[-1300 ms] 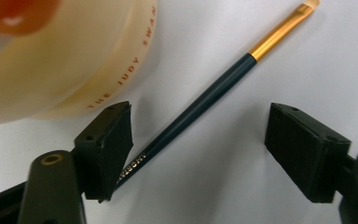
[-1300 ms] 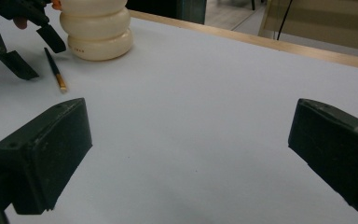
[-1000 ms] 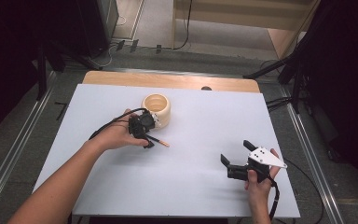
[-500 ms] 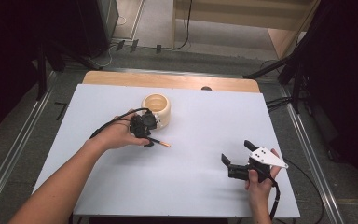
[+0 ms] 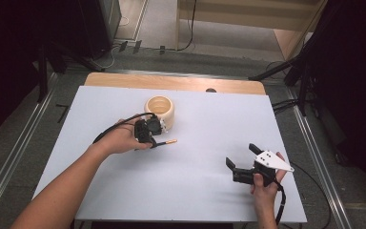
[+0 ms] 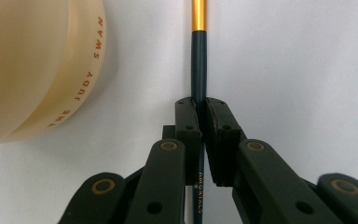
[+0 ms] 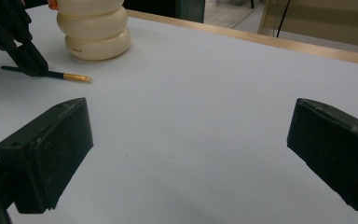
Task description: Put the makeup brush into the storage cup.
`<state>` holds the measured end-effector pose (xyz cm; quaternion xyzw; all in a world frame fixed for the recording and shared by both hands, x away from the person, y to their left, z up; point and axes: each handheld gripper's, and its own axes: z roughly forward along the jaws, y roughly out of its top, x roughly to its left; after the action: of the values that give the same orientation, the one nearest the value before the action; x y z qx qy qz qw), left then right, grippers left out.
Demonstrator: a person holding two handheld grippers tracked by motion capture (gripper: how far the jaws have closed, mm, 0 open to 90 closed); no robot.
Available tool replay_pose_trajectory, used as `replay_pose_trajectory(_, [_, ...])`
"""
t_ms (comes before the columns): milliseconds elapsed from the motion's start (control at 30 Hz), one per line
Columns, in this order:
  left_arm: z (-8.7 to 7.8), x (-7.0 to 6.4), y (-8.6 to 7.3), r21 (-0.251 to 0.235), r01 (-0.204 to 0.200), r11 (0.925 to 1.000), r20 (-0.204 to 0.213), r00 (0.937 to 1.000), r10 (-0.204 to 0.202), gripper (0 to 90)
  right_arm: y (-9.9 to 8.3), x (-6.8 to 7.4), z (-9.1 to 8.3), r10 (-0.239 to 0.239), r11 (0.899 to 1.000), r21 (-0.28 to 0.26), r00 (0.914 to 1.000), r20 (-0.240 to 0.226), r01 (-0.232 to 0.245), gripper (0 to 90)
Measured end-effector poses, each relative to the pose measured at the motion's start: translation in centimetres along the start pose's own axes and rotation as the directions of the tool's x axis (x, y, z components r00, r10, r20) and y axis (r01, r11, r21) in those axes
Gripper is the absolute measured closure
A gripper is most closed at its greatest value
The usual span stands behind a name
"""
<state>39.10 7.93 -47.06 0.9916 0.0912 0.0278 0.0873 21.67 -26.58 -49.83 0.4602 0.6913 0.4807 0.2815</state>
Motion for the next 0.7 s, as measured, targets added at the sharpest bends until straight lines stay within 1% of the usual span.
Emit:
replay_pose_trajectory(67, [0.0,0.0,-0.1,-0.004,-0.003,1.0000,0.007,1.0000,0.003,85.4,0.0,0.0,0.0,0.001,1.000,0.001,1.0000,0.000,-0.001,0.9])
replay_pose_trajectory(133, [-0.1,0.1,-0.3,-0.009,-0.004,1.0000,0.023,0.9997,0.004,85.4,0.0,0.0,0.0,0.002,1.000,0.000,1.0000,0.001,-0.002,1.0])
replay_pose_trajectory(200, [-0.2,0.0,-0.5,-0.020,-0.001,0.9998,0.021,0.9998,0.002,85.4,0.0,-0.1,0.0,0.002,1.000,0.001,1.0000,0.001,-0.002,1.0])
replay_pose_trajectory(233, [-0.3,0.1,-0.5,-0.020,-0.007,0.9998,0.019,0.9998,0.008,85.4,0.0,-0.1,0.0,0.001,1.000,0.001,1.0000,0.001,-0.001,1.1])
replay_pose_trajectory(267, [-0.5,0.2,-0.5,-0.032,-0.009,0.9995,0.013,0.9999,0.010,85.4,0.0,-0.1,0.0,0.000,1.000,0.001,1.0000,0.001,0.000,1.1])
replay_pose_trajectory(367, [-1.0,0.2,-0.6,-0.075,0.000,0.9972,0.016,0.9999,0.001,85.4,0.0,0.0,0.0,0.001,1.000,0.001,1.0000,0.001,-0.001,1.1])
replay_pose_trajectory(400, [-1.0,0.2,-0.6,-0.075,0.000,0.9972,0.016,0.9999,0.001,85.4,0.0,0.0,0.0,0.001,1.000,0.001,1.0000,0.001,-0.001,1.1])
replay_pose_trajectory(433, [-1.2,0.2,-0.7,-0.105,0.014,0.9943,0.028,0.9995,-0.011,85.4,-0.1,0.0,0.1,0.004,1.000,0.003,1.0000,0.002,-0.004,1.1])
replay_pose_trajectory(467, [-1.2,0.2,-0.7,-0.105,0.014,0.9943,0.028,0.9995,-0.011,85.4,-0.1,0.0,0.1,0.004,1.000,0.003,1.0000,0.002,-0.004,1.1])
replay_pose_trajectory(500, [-1.4,0.3,-0.8,-0.122,0.014,0.9924,0.028,0.9995,-0.011,85.4,-0.1,0.0,0.1,0.004,1.000,0.004,1.0000,0.003,-0.004,1.1])
replay_pose_trajectory(533, [-1.7,0.3,-1.0,-0.158,0.031,0.9870,0.037,0.9990,-0.025,85.4,-0.1,0.0,0.1,0.003,1.000,0.004,1.0000,0.003,-0.003,1.1])
replay_pose_trajectory(567, [-1.9,0.4,-1.1,-0.177,0.032,0.9836,0.039,0.9989,-0.025,85.4,-0.1,0.0,0.1,0.003,1.000,0.004,1.0000,0.004,-0.003,1.1])
replay_pose_trajectory(667, [-2.1,0.7,-1.7,-0.260,0.042,0.9648,0.058,0.9979,-0.028,85.4,-0.1,0.0,0.1,0.003,1.000,0.004,1.0000,0.004,-0.003,1.1])
replay_pose_trajectory(700, [-2.1,0.7,-1.7,-0.260,0.042,0.9648,0.058,0.9979,-0.028,85.4,-0.1,0.0,0.1,0.003,1.000,0.004,1.0000,0.004,-0.003,1.1])
